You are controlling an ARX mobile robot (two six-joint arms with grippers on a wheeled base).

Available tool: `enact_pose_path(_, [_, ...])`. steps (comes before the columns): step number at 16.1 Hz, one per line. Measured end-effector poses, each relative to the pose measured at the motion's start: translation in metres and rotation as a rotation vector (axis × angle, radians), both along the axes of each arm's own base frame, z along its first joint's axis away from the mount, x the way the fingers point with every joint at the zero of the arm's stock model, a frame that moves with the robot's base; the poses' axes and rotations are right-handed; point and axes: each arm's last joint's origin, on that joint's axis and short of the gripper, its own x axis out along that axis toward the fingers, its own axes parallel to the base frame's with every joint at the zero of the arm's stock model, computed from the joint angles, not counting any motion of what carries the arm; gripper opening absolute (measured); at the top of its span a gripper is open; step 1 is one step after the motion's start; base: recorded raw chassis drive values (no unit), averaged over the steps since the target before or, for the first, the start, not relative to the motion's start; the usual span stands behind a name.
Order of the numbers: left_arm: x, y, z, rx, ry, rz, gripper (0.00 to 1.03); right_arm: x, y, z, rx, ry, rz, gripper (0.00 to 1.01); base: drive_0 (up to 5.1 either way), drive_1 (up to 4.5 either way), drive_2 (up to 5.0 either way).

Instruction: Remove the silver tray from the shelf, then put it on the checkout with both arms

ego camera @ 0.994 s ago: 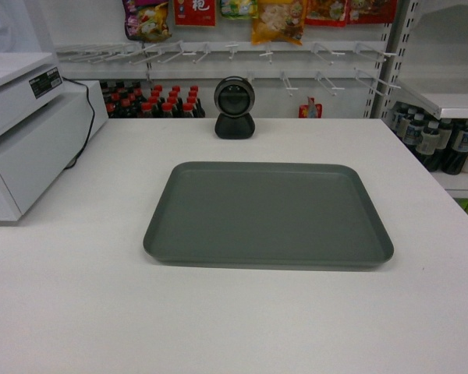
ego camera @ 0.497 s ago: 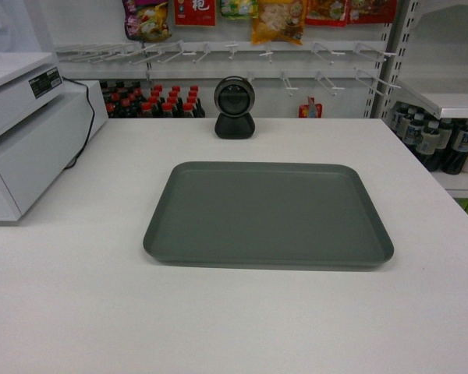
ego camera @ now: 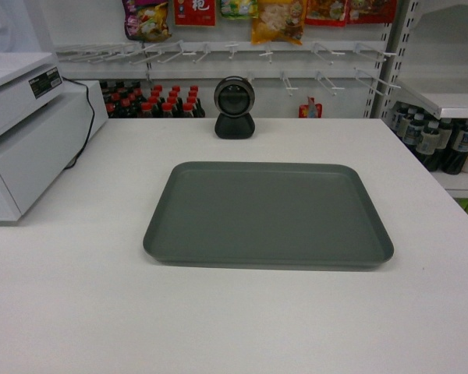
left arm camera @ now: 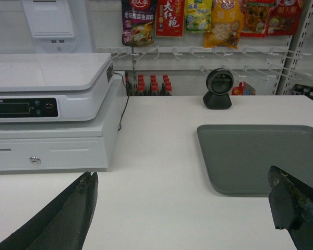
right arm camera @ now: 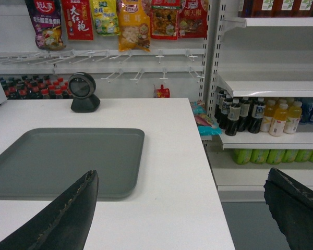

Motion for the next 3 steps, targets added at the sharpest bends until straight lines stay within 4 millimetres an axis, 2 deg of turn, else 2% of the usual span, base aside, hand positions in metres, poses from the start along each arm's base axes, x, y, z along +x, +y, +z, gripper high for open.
enact_pose_path(3, [0.0000, 0.0000, 0.0000, 0.000, 0.000, 0.000, 0.98, 0.0000, 0.0000, 0.0000, 0.000, 0.000, 0.000, 0.98, 0.0, 0.00, 0.0])
